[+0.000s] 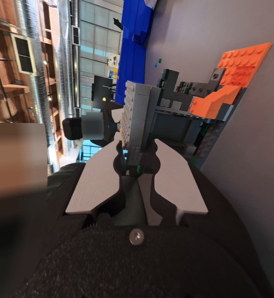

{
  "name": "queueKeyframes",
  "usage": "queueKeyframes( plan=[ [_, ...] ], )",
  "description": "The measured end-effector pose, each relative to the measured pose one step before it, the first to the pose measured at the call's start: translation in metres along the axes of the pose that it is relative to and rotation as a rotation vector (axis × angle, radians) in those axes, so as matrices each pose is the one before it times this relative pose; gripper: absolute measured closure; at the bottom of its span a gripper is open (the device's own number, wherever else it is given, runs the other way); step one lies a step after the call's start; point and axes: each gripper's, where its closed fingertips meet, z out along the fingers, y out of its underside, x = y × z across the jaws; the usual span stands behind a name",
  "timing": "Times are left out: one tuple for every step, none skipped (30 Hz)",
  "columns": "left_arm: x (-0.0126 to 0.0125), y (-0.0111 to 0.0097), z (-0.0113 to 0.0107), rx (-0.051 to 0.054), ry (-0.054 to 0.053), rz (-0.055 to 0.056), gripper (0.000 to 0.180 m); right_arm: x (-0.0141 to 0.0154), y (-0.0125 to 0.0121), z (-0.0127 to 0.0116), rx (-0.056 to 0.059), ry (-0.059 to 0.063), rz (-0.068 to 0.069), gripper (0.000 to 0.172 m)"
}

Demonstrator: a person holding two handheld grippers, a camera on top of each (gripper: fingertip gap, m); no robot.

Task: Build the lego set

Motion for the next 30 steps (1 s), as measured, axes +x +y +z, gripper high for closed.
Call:
queueKeyframes(
  plan=[
    [0.00053,-0.00018,0.00011,-0.0008,-0.0013,0.0014,0.151,0.00052,0.00002,0.00026,-0.0011,0.0204,-0.0111,0.137],
    [0.00018,-0.00016,0.00019,-0.0006,0.0001,-0.0028,0.151,0.00025,0.00049,-0.00007,-0.0043,0.0159,-0.0041,0.137],
    [0.00017,-0.00032,0.00043,0.0003,0.0011,-0.0044,0.152,0.00050,0.00086,-0.00018,-0.0048,0.0134,0.0001,0.139],
    [0.00025,-0.00028,0.00039,0.0020,0.0021,0.0001,0.152,0.00003,0.00008,-0.00041,0.0030,0.0049,0.0012,0.139],
    [0.00018,-0.00018,0.00034,0.0023,0.0019,0.0019,0.152,0.00004,0.00031,-0.00048,0.0011,0.0003,0.0044,0.139],
    [0.00028,-0.00015,0.00009,0.0022,0.0018,0.0005,0.152,0.00001,0.00011,-0.00032,0.0019,-0.0009,0.0028,0.140],
    [0.00044,0.00000,0.00005,0.0021,0.0030,0.0003,0.152,-0.00010,0.00007,-0.00015,0.0024,-0.0011,-0.0010,0.140],
    [0.00034,0.00003,0.00000,0.0019,0.0017,0.0008,0.152,0.00003,0.00014,-0.00011,0.0028,-0.0001,0.0000,0.140],
    [0.00081,-0.00002,-0.00010,0.0016,0.0036,-0.0012,0.153,-0.00003,0.00019,0.00013,0.0023,-0.0005,-0.0020,0.140],
    [0.00013,0.00005,-0.00006,0.0006,-0.0004,-0.0001,0.153,0.00001,0.00011,0.00012,0.0021,-0.0005,-0.0023,0.140],
    [0.00011,0.00001,-0.00008,0.0005,-0.0009,0.0038,0.153,0.00003,-0.00001,0.00008,0.0010,-0.0007,-0.0007,0.140],
    [-0.00005,0.00004,0.00006,-0.0001,-0.0006,0.0030,0.153,-0.00008,0.00008,0.00006,-0.0006,-0.0007,-0.0004,0.140],
    [0.00005,-0.00006,0.00012,0.0001,0.0010,0.0002,0.153,-0.00003,0.00000,-0.00001,-0.0011,0.0006,-0.0010,0.140],
    [0.00003,-0.00003,-0.00008,0.0014,0.0017,-0.0011,0.153,-0.00004,-0.00004,0.00003,-0.0008,0.0017,-0.0050,0.140],
    [0.00009,-0.00007,0.00011,0.0017,0.0011,-0.0006,0.153,-0.00010,-0.00013,-0.00013,0.0008,0.0004,-0.0105,0.141],
    [0.00002,-0.00008,-0.00005,0.0010,0.0003,0.0012,0.153,-0.00027,-0.00016,-0.00010,0.0021,-0.0015,-0.0090,0.141],
    [0.00015,-0.00005,0.00005,0.0010,0.0002,0.0012,0.153,-0.00032,-0.00008,-0.00029,0.0033,-0.0033,-0.0088,0.142],
    [0.00014,-0.00004,0.00017,0.0006,0.0007,-0.0001,0.153,-0.00089,0.00000,-0.00053,0.0046,-0.0067,-0.0086,0.143],
    [0.00037,-0.00002,0.00003,0.0007,0.0016,0.0007,0.153,-0.00069,0.00012,-0.00096,0.0057,-0.0057,-0.0097,0.145],
    [0.00021,-0.00011,-0.00010,0.0012,0.0004,0.0014,0.153,-0.00075,-0.00001,-0.00152,0.0087,-0.0056,-0.0126,0.147],
    [0.00016,0.00001,0.00004,0.0001,-0.0005,0.0015,0.153,0.00052,0.00005,-0.00243,0.0101,0.0022,-0.0139,0.147],
    [0.00033,-0.00007,0.00001,-0.0003,-0.0003,0.0009,0.154,-0.00008,-0.00043,-0.00309,0.0141,-0.0032,-0.0170,0.147],
    [0.00026,-0.00005,0.00002,0.0000,0.0007,0.0006,0.154,-0.00021,-0.00054,-0.00404,0.0173,-0.0037,-0.0172,0.146],
    [0.00020,-0.00002,0.00003,-0.0003,0.0003,-0.0006,0.154,0.00026,-0.00041,-0.00445,0.0158,0.0041,-0.0237,0.146],
    [0.00036,-0.00013,0.00017,-0.0002,0.0009,0.0003,0.154,-0.00014,-0.00014,-0.00464,0.0156,0.0065,-0.0297,0.145],
    [0.00057,-0.00016,0.00012,0.0000,0.0021,0.0023,0.154,-0.00089,-0.00010,-0.00459,0.0150,0.0058,-0.0314,0.145],
    [0.00051,-0.00030,0.00012,-0.0001,0.0010,0.0023,0.155,-0.00058,0.00038,-0.00452,0.0095,0.0125,-0.0374,0.145],
    [0.00047,-0.00027,0.00039,-0.0008,-0.0002,0.0009,0.155,-0.00007,-0.00009,-0.00459,0.0119,0.0199,-0.0513,0.144],
    [0.00064,-0.00020,0.00039,-0.0013,0.0011,-0.0005,0.155,-0.00014,-0.00073,-0.00474,0.0152,0.0227,-0.0561,0.144],
    [0.00070,-0.00039,0.00046,0.0001,0.0008,-0.0007,0.155,-0.00270,-0.00213,-0.00452,0.0236,0.0057,-0.0622,0.145]
  ],
)
